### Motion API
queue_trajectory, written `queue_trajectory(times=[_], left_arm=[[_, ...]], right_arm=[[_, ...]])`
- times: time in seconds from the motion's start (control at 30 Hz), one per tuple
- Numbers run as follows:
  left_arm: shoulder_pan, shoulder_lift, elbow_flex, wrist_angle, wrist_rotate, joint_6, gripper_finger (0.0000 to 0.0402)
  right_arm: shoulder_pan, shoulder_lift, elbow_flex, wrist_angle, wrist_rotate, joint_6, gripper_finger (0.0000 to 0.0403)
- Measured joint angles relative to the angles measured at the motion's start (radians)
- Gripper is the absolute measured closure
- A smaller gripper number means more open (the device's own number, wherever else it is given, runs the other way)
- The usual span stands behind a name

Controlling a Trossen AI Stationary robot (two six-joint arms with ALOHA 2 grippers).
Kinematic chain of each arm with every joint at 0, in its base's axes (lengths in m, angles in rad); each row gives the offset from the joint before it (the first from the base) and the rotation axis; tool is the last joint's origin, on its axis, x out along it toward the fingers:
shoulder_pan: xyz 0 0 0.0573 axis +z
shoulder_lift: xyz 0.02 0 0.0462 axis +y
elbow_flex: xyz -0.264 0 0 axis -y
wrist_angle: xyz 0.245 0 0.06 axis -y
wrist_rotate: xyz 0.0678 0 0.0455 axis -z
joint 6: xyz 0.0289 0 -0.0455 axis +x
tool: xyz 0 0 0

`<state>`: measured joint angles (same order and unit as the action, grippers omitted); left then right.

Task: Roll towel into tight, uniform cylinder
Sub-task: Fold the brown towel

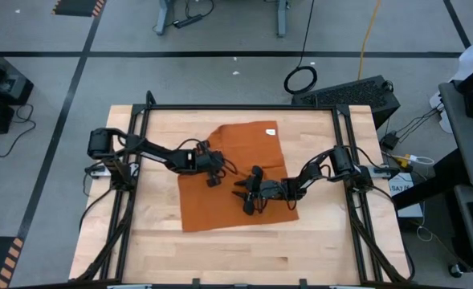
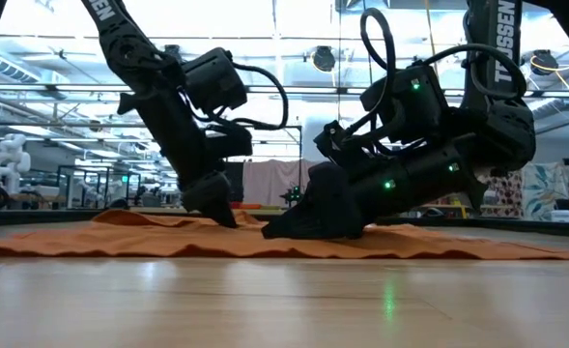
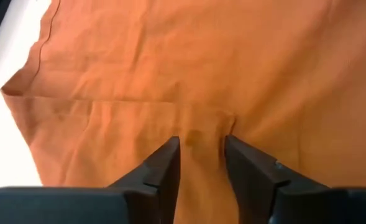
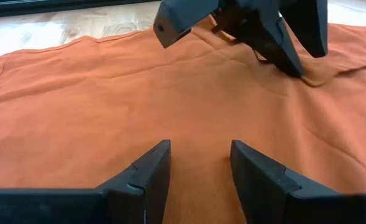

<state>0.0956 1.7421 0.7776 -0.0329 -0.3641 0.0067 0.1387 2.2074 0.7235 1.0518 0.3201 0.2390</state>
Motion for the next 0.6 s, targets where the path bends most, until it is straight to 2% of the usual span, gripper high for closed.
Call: queue_trajectory(times=[0.2,0.43,0.6], left_arm=[[-0.007,-0.023,0.002,-0.098,-0.013,-0.002,0.0265],[-0.019,-0.078,-0.001,-0.127,-0.057,0.000,0.0265],[-0.019,-0.107,0.000,-0.225,-0.067,-0.024,0.0265]], right_arm=[[0.000,-0.001,0.000,-0.010,0.002,0.003,0.0243],[0.000,-0.001,0.000,-0.016,0.003,0.005,0.0243],[0.001,-0.001,0.000,-0.017,0.014,0.006,0.0243]])
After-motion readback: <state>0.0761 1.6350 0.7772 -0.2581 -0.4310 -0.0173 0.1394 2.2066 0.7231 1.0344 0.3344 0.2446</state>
